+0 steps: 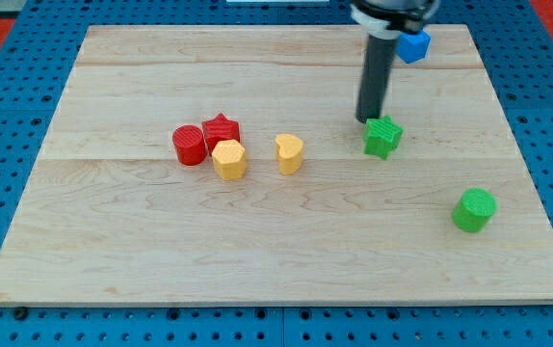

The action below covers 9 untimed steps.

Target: Push green star into green circle

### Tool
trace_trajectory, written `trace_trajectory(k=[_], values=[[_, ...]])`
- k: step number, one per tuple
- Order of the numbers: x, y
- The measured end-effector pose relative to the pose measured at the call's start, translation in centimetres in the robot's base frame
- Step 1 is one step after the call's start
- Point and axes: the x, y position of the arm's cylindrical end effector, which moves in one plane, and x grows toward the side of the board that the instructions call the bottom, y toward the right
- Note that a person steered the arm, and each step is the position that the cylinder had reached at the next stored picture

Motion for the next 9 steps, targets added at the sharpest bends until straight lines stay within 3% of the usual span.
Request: trace_trajectory(k=[1,2,3,4,6,7,9], values=[[3.7,3.5],[2.2,4.3],[-3.3,1.8],[-4.1,-5.5],[2.0,-8.9],[4.8,-6.2],[5.0,1.1]])
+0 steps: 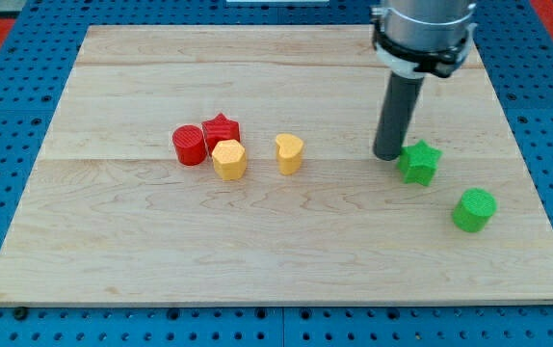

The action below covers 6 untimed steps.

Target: Push green star into green circle

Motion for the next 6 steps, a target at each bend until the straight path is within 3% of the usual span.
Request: trace_trajectory(k=[3,4,5,6], values=[[1.9,2.5],[5.1,4.1],[5.0,4.8],[1.1,3.5]])
